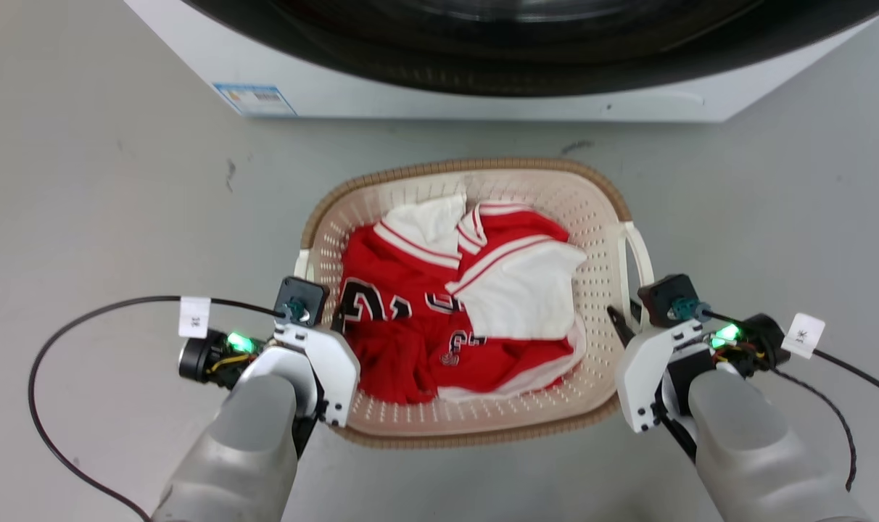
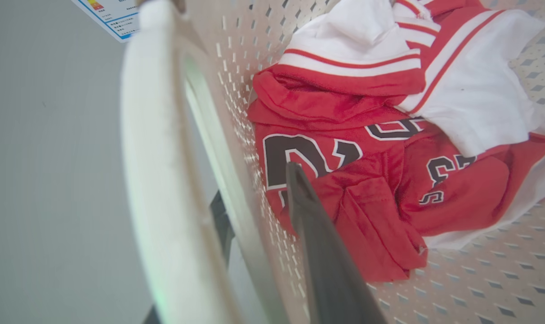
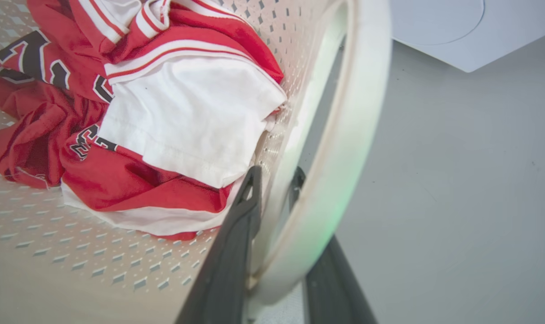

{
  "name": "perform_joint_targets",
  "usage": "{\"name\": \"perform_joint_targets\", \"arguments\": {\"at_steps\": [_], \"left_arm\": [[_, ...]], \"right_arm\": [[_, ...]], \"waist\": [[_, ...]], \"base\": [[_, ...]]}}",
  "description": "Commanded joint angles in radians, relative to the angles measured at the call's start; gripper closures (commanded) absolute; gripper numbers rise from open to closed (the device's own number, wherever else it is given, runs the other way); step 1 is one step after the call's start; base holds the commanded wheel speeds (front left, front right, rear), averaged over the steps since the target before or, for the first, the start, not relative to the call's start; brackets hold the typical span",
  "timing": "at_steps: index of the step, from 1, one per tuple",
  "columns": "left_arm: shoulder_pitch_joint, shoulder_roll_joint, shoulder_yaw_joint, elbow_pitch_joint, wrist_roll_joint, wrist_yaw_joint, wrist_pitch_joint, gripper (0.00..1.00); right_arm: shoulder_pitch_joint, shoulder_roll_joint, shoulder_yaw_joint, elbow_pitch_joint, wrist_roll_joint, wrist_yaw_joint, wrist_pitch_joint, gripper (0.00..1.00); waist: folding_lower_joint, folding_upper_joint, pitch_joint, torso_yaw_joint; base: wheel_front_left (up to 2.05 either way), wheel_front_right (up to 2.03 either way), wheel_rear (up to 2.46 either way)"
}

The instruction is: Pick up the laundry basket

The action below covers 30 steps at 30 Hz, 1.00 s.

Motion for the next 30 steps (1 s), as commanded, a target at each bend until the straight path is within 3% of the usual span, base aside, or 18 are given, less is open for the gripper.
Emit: {"name": "perform_joint_targets", "arguments": {"at_steps": [1, 21, 30], "left_arm": [[0.024, -0.001, -0.021, 0.006, 0.001, -0.011, 0.010, 1.00], [0.189, -0.022, -0.254, -0.017, -0.255, -0.013, 0.207, 1.00], [0.263, 0.004, -0.394, -0.071, -0.402, -0.013, 0.285, 1.00]], "right_arm": [[0.009, -0.012, 0.015, 0.002, 0.005, -0.001, 0.003, 1.00], [0.128, -0.005, 0.291, 0.012, 0.264, -0.001, 0.206, 1.00], [0.203, -0.033, 0.428, -0.008, 0.409, -0.001, 0.283, 1.00]], "waist": [[0.0001, 0.0000, -0.068, 0.011], [0.0001, 0.0000, -0.374, 0.009], [0.0001, 0.0000, -0.501, 0.016]], "base": [[0.00, 0.00, 0.00], [0.00, 0.00, 0.00], [0.00, 0.00, 0.00]]}}
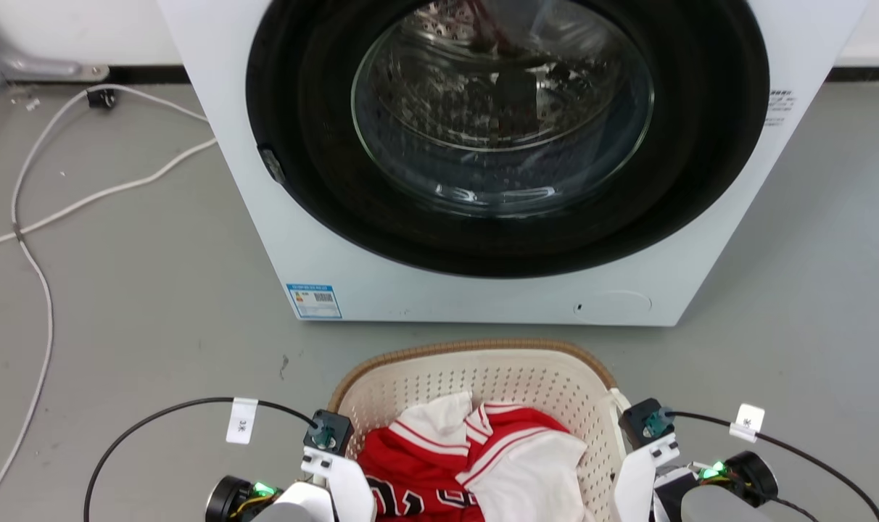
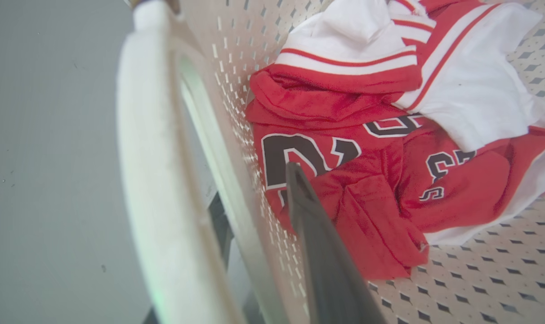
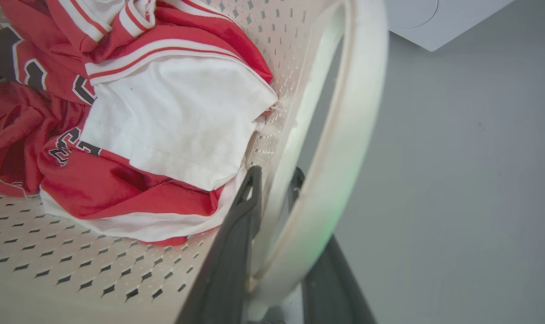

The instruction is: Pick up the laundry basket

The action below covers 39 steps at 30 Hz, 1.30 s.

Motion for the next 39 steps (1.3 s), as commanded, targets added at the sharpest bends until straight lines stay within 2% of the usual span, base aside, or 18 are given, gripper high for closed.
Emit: {"name": "perform_joint_targets", "arguments": {"at_steps": [1, 18, 39], "left_arm": [[0.019, -0.007, -0.028, -0.016, -0.008, -0.015, 0.006, 1.00], [0.056, 0.031, -0.168, -0.026, -0.151, -0.015, 0.014, 1.00], [0.041, 0.045, -0.277, 0.001, -0.264, -0.015, -0.005, 1.00]], "right_arm": [[0.008, -0.007, 0.024, -0.017, 0.010, 0.000, 0.001, 1.00], [0.059, -0.068, 0.159, -0.049, 0.168, 0.000, 0.019, 1.00], [0.040, -0.073, 0.254, -0.016, 0.261, -0.001, -0.005, 1.00]], "waist": [[0.0002, -0.0001, -0.031, 0.005], [0.0002, -0.0001, -0.104, 0.007], [0.0002, -0.0001, -0.115, 0.003]], "base": [[0.00, 0.00, 0.00], [0.00, 0.00, 0.00], [0.00, 0.00, 0.00]]}}
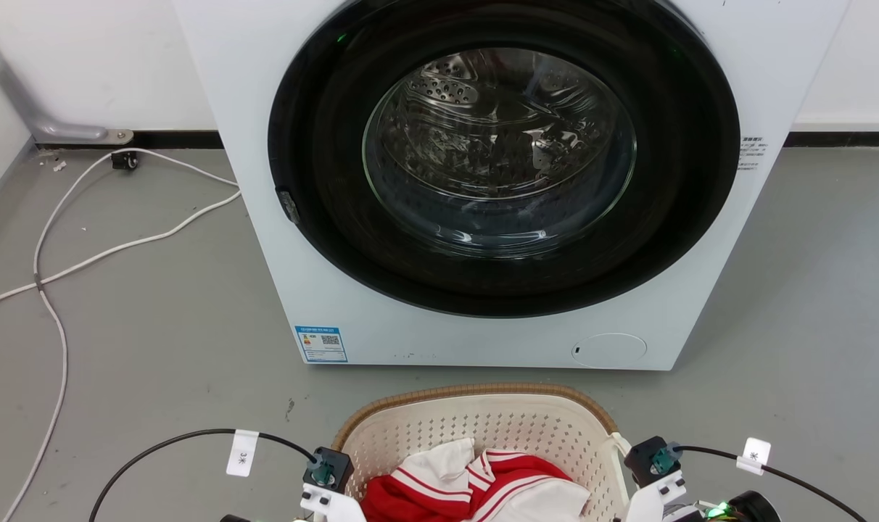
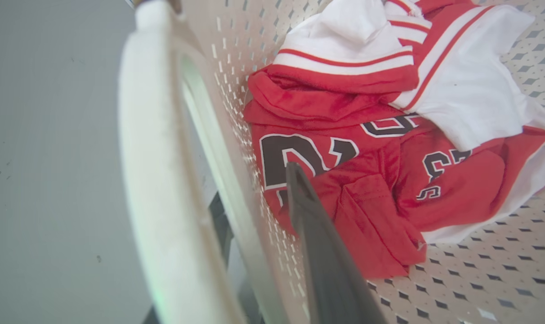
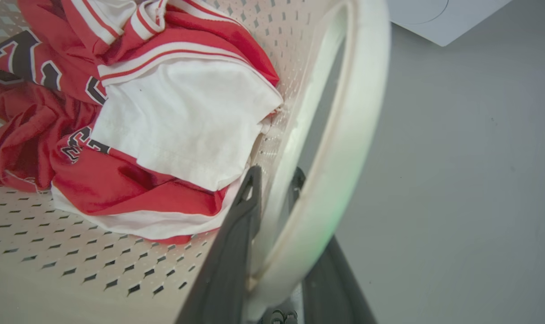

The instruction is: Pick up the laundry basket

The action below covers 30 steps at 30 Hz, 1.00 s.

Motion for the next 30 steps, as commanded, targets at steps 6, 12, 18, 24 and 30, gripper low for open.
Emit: {"name": "perform_joint_targets", "arguments": {"at_steps": [6, 12, 18, 24, 30], "left_arm": [[-0.008, 0.010, -0.034, 0.006, -0.015, -0.015, -0.011, 1.00], [-0.012, 0.011, -0.056, 0.012, -0.037, -0.015, -0.017, 1.00], [-0.016, 0.012, -0.076, 0.017, -0.057, -0.015, -0.022, 1.00], [-0.020, 0.013, -0.094, 0.021, -0.073, -0.015, -0.028, 1.00], [-0.024, 0.013, -0.111, 0.024, -0.091, -0.015, -0.035, 1.00]], "right_arm": [[-0.024, -0.017, 0.026, 0.009, 0.016, -0.001, -0.012, 1.00], [-0.030, -0.019, 0.046, 0.013, 0.032, -0.002, -0.019, 1.00], [-0.034, -0.017, 0.064, 0.017, 0.049, -0.002, -0.021, 1.00], [-0.040, -0.019, 0.081, 0.021, 0.062, -0.002, -0.023, 1.00], [-0.043, -0.022, 0.096, 0.026, 0.076, -0.002, -0.025, 1.00]], "waist": [[0.0001, -0.0001, 0.000, 0.000], [0.0001, -0.0001, 0.000, 0.000], [0.0001, -0.0001, 0.000, -0.001], [0.0001, -0.0001, 0.001, -0.003], [0.0001, -0.0001, 0.000, -0.002]], "base": [[0.00, 0.00, 0.00], [0.00, 0.00, 0.00], [0.00, 0.00, 0.00], [0.00, 0.00, 0.00], [0.00, 0.00, 0.00]]}}
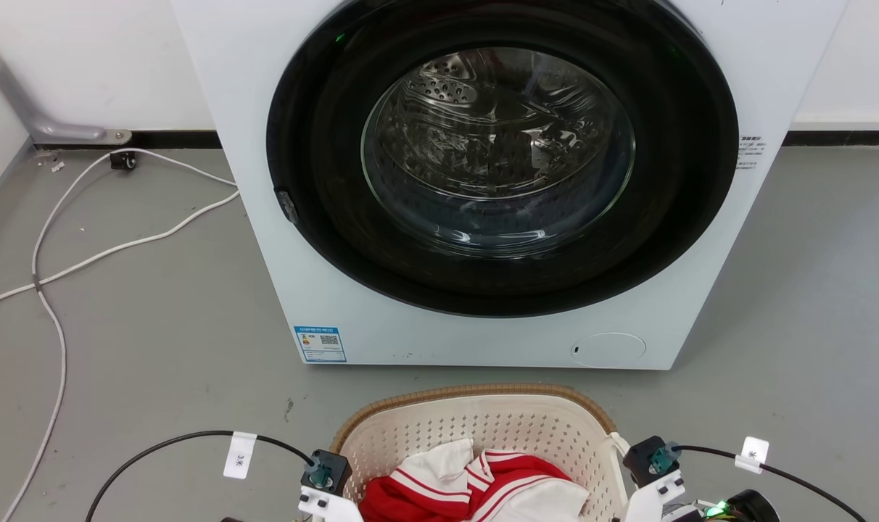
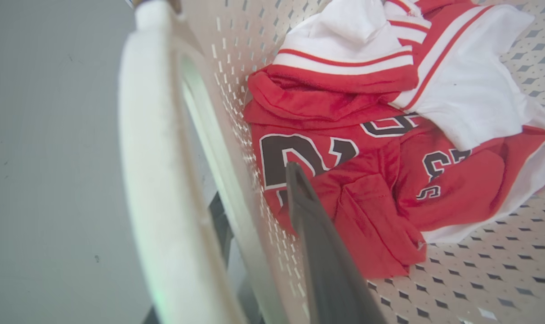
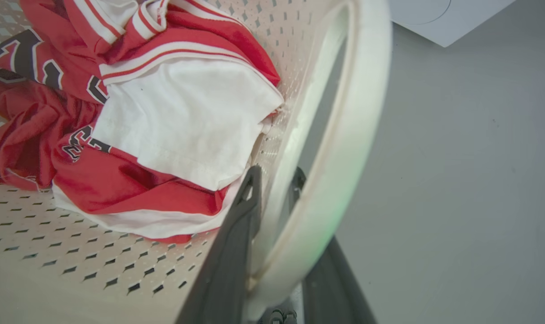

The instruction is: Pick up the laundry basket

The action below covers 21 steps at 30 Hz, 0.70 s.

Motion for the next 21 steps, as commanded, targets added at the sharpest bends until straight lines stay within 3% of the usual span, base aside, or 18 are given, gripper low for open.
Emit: {"name": "perform_joint_targets", "arguments": {"at_steps": [1, 21], "left_arm": [[-0.012, 0.010, -0.017, 0.001, 0.006, -0.015, -0.007, 1.00], [-0.015, 0.009, -0.063, 0.013, -0.042, -0.015, -0.020, 1.00]], "right_arm": [[-0.027, -0.022, 0.009, 0.007, -0.002, -0.002, -0.009, 1.00], [-0.033, -0.021, 0.056, 0.014, 0.037, -0.002, -0.019, 1.00]], "waist": [[0.0000, -0.0001, 0.000, 0.000], [0.0000, -0.0001, 0.001, -0.010]], "base": [[0.00, 0.00, 0.00], [0.00, 0.00, 0.00]]}}
